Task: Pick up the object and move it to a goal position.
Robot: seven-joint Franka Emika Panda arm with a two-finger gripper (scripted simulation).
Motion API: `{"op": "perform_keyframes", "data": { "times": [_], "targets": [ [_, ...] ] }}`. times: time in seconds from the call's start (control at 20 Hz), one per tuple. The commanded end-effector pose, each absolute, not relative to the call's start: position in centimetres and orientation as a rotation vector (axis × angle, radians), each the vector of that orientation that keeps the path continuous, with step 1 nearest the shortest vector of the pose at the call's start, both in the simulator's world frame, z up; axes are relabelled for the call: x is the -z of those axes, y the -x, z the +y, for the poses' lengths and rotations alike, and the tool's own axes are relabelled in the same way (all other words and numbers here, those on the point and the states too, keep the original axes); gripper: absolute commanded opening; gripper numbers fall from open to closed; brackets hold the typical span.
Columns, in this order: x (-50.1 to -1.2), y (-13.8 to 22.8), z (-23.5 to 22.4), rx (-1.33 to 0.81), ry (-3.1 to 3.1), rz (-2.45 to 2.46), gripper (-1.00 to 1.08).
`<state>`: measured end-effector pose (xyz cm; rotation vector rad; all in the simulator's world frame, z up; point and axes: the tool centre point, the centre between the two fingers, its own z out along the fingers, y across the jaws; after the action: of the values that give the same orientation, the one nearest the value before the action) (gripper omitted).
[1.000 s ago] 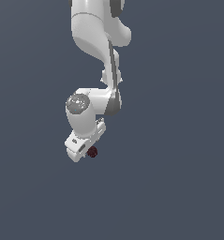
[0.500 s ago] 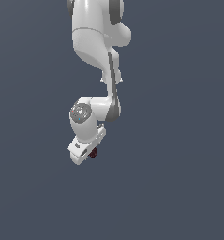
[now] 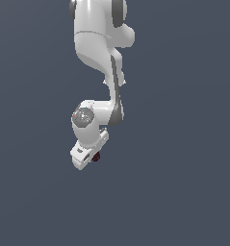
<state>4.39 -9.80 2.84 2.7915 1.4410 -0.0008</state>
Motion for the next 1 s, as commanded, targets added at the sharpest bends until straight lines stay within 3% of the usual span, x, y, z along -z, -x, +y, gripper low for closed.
{"op": "perform_keyframes", "data": {
  "times": [0.0,0.5,0.95],
  "targets": [
    [-2.8,-4.4,-9.8,0.0,-2.791,1.442,-1.0],
    [-3.7,-4.1,-9.8,0.0,-2.791,1.442,-1.0],
    [-8.2,-2.6,-10.1,0.001,-2.791,1.441,-1.0]
  ]
}}
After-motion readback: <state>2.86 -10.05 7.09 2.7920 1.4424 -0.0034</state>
